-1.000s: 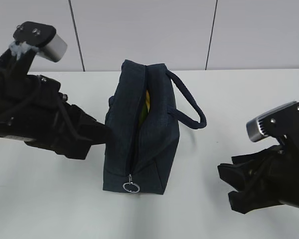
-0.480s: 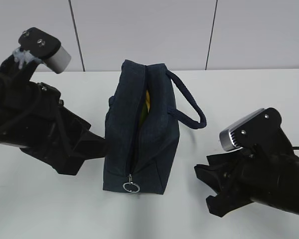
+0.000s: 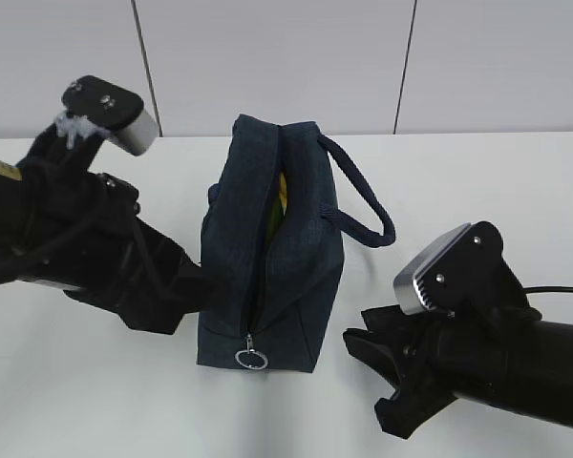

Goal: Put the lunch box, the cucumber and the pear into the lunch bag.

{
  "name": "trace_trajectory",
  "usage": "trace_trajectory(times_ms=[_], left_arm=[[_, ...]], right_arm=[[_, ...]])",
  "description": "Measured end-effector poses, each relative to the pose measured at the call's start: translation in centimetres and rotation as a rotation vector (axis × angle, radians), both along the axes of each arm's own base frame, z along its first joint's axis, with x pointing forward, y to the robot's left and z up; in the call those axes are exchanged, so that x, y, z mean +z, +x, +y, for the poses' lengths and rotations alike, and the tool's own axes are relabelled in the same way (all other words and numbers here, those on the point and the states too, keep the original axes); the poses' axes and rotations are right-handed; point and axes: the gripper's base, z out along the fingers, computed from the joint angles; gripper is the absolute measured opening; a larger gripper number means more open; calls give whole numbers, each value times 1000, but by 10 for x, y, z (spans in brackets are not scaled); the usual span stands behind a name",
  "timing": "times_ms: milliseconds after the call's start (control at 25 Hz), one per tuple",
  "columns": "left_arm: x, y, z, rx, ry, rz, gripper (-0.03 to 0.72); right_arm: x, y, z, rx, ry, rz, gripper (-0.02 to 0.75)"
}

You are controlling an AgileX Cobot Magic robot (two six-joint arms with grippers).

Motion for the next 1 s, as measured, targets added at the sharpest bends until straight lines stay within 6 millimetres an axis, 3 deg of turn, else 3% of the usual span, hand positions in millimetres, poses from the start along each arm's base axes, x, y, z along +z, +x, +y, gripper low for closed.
trace_trajectory(times_ms=[120, 400, 680, 800, 1000], left_arm=[[-8, 8, -3, 23, 7, -7, 415], [-6, 19, -4, 90, -31, -92, 415], [-22, 31, -10, 116, -10, -81, 395], [-22, 35, -12, 119, -11, -81, 359], [-22, 35, -13, 114, -11, -78, 217]], right_arm=[[-1, 0, 1, 18, -9, -2, 246], [-2, -1, 3, 41, -7, -15, 245], [-1, -1, 3, 46, 0, -21, 245], [-1, -1, 3, 46, 0, -21, 245], [-1, -1, 3, 48, 1, -23, 245]])
